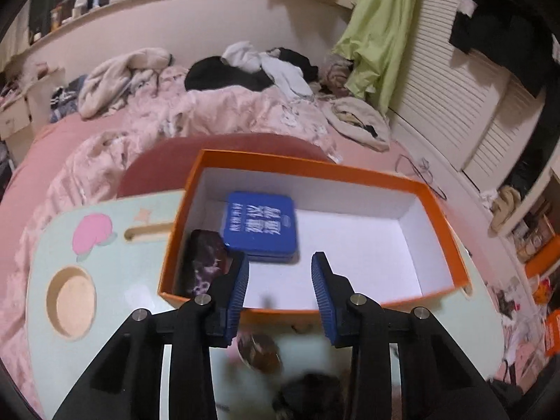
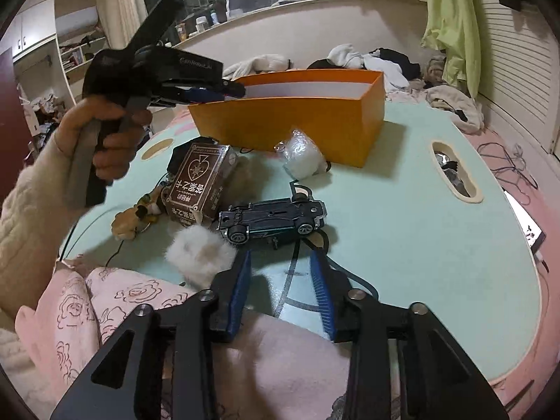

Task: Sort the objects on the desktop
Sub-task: 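Lift the green toy car out and set it on the table, then reach into the box and grasp the blue tin with the left tool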

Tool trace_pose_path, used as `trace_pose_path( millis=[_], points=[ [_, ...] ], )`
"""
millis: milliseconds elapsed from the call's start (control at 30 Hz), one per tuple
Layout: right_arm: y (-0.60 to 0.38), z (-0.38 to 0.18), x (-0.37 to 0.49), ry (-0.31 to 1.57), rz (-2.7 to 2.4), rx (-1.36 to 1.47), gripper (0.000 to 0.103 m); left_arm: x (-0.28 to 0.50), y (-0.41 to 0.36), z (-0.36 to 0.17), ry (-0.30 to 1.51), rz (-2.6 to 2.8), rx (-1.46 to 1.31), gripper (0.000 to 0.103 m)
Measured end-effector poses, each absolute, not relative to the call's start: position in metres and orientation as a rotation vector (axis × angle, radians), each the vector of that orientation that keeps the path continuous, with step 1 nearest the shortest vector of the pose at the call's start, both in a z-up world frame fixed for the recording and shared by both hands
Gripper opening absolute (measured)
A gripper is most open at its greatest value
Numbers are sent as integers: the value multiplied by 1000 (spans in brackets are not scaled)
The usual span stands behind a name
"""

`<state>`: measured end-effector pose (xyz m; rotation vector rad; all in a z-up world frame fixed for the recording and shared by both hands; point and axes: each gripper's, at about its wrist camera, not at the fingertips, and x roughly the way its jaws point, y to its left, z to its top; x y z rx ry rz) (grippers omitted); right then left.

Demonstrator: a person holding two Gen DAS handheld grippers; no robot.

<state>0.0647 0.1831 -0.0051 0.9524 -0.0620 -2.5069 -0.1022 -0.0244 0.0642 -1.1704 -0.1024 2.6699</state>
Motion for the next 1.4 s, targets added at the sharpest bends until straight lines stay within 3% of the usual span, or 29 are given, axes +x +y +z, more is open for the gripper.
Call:
trace_pose_path(
  millis=[167, 333, 467, 600, 800, 1000, 1100, 1167, 1267, 1300, 1400],
  points=[
    [179, -3, 68, -43, -2503, 948, 49, -82, -18, 67, -18, 2629, -1215, 36],
    [178, -4, 69, -51, -2500, 947, 49, -95, -38, 94, -148, 2699, -1135, 43],
    [179, -4, 69, -53, -2498, 945, 50, -127, -45, 101, -241, 2655, -1313, 44],
    [177, -5, 70, -51, -2493, 943, 53, -158, -27, 83, -161, 2525, -1585, 45],
    [178, -5, 68, -63, -2488, 940, 54, -184, 3, 51, 78, 2555, -1775, 73],
    [179, -5, 69, -74, -2489, 937, 54, -190, 26, 25, 359, 2522, -1859, 72],
    [181, -5, 68, -82, -2488, 934, 54, -197, 22, 25, 315, 2496, -1897, 74],
    [179, -5, 69, -83, -2488, 933, 54, -200, 23, 25, 286, 2455, -1911, 82],
    [179, -5, 69, -84, -2489, 934, 54, -195, 30, 24, 355, 2492, -1865, 79],
    [179, -5, 69, -87, -2488, 934, 54, -193, 34, 25, 381, 2485, -1828, 66],
    [178, -5, 70, -89, -2489, 932, 54, -192, 31, 26, 273, 2429, -1800, 66]
  ],
)
